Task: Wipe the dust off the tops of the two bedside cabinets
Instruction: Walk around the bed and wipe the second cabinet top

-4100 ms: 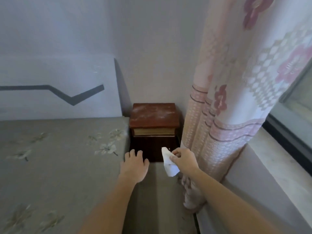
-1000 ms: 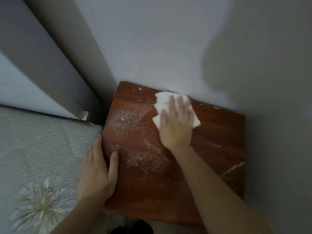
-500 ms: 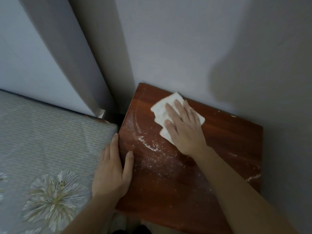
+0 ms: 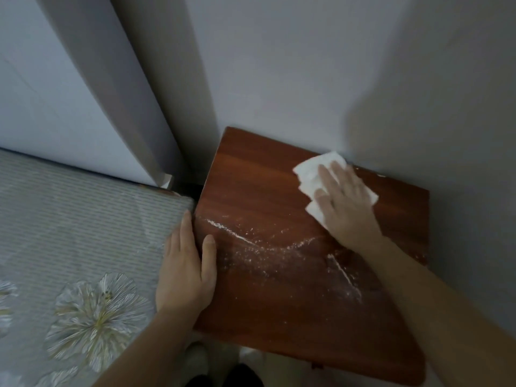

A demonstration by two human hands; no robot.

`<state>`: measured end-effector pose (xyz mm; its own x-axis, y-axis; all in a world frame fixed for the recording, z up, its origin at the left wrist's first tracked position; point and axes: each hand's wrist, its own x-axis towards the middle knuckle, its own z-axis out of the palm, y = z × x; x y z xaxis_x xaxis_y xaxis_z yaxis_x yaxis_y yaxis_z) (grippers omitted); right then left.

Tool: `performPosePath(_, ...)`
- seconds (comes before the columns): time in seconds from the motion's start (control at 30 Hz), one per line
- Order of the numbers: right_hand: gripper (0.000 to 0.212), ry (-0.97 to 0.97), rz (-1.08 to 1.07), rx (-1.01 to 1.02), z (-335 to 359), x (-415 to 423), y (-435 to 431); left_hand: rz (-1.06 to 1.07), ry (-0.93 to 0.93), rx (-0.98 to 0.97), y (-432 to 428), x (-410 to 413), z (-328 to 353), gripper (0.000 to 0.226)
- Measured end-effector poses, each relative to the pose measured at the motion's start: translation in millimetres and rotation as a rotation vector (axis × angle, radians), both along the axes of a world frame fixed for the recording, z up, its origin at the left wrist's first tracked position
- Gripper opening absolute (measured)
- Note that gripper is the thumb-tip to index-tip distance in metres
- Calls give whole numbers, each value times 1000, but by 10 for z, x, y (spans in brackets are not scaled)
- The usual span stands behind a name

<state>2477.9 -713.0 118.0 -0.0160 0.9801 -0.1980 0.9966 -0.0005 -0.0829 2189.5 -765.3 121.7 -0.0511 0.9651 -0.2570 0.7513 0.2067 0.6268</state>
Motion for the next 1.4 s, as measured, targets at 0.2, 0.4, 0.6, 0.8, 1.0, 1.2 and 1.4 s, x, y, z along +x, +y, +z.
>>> performPosePath(0.2, 26, -76, -199, -67, -40, 833, -598, -20, -6, 30, -8, 9, 3, 67)
performPosePath(0.4, 73, 87, -451, -10, 11, 794, -1220, -48, -16, 102, -31, 15, -8, 63)
performPosePath(0.6, 55, 21, -481, 33, 56, 40, -2175, -71, -26, 152, -51, -4, -26, 60)
performPosePath(0.8, 48, 103, -385, 66, 34, -774, -2917, -55, -21, 164, -107, 4, -33, 61)
performPosePath(1.0, 49, 52, -553, 128, 41, -768, -2960, -53, -31, 202, -44, -15, -76, 61)
performPosePath(1.2, 67, -116, -628, 38, 50, 38, -2448, -55, -34, 195, -136, -6, -21, 63)
performPosePath(1.4, 62, -49, -743, 206, -5, -203, -1357, -44, 2, 193, 122, 26, 15, 63)
